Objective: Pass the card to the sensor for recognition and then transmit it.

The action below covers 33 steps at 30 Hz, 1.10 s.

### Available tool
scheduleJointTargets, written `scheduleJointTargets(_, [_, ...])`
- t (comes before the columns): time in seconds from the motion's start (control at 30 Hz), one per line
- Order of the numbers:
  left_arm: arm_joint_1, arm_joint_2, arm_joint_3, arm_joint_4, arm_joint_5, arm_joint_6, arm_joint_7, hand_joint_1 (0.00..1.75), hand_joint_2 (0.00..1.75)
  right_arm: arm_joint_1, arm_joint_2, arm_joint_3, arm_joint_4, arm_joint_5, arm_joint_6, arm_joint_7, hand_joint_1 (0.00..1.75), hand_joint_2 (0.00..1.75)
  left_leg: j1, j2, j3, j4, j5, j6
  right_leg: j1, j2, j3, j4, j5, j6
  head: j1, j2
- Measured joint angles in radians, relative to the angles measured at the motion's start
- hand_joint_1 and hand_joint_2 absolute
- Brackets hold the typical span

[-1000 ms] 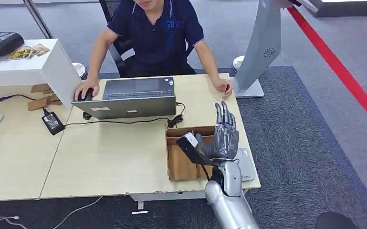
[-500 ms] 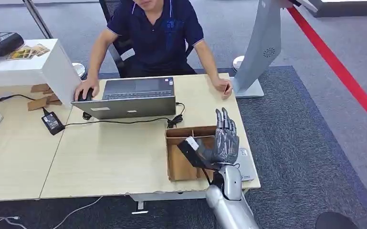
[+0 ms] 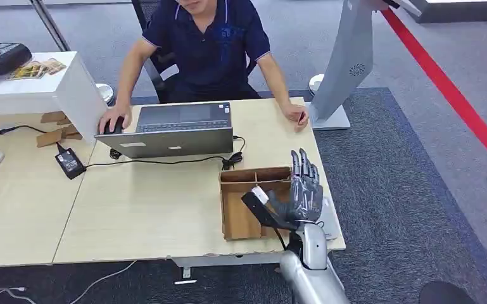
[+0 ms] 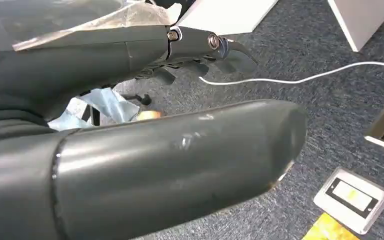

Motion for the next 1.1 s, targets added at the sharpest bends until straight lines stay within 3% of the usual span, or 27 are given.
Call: scheduleJointTargets(1.1, [-0.001,0.003,-0.014,0.0,-0.001,0.0,-0.001,0.0,0.0,-0.012,0.011,0.007,-0.002,0.023,0.0,-0.032,0.0,1.75,0.0,0.0,0.0,0.0,0.0,0.0,0.0,0.0,0.0,0.0,0.0,0.0,0.0,0.0])
